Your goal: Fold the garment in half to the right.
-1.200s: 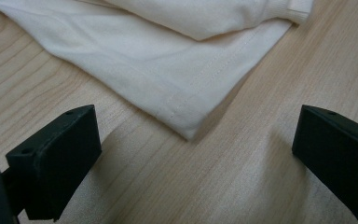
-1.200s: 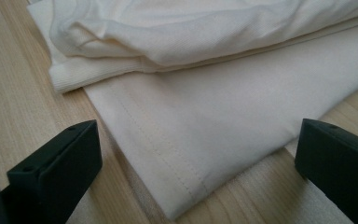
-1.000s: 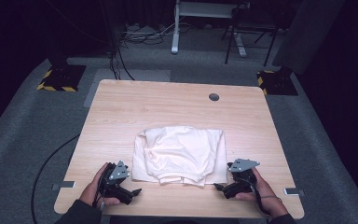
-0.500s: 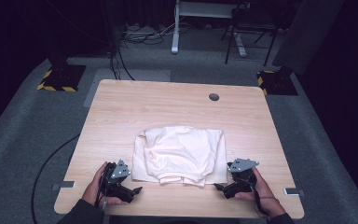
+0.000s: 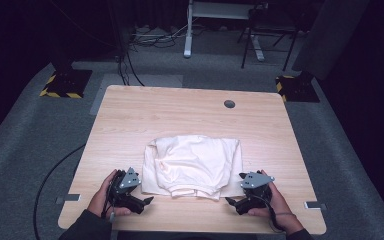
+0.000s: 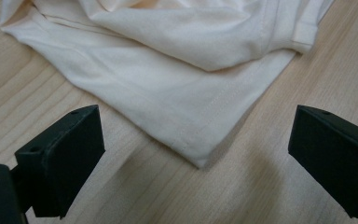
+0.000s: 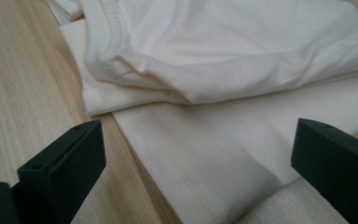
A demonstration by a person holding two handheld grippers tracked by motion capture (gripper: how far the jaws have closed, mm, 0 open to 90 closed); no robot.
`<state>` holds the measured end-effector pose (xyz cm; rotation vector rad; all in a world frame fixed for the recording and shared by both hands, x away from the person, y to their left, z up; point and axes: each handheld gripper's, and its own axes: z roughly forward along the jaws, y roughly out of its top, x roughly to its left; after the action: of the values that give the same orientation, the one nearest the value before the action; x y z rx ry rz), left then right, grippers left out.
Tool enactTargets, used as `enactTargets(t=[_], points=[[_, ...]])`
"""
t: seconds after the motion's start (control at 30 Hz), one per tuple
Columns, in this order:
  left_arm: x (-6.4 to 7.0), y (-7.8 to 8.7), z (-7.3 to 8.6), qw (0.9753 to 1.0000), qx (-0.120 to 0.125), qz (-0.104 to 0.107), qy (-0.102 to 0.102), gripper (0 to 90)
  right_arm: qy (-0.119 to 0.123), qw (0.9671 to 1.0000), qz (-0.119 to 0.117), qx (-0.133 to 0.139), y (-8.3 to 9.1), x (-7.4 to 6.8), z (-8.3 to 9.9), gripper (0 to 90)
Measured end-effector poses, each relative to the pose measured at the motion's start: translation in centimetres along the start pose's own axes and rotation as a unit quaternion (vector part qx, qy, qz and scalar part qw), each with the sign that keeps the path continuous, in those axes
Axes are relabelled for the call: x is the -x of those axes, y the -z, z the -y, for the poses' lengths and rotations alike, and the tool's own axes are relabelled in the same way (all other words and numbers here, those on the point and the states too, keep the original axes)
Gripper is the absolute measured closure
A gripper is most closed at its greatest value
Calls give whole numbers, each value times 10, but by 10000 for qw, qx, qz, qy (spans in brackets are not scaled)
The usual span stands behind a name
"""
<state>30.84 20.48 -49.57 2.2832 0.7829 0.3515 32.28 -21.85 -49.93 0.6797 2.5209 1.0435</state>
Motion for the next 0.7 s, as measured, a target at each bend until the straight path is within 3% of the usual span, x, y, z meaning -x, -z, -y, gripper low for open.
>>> enactTargets(t=[0.4,0.7], points=[[-10,4,-6,9999,126,14,93,38,116,9999,3,62,-3,-5,-8,33],[-11,2,-11,10000,57,-19,36,41,212,9997,-41,107,-6,-10,-15,39]])
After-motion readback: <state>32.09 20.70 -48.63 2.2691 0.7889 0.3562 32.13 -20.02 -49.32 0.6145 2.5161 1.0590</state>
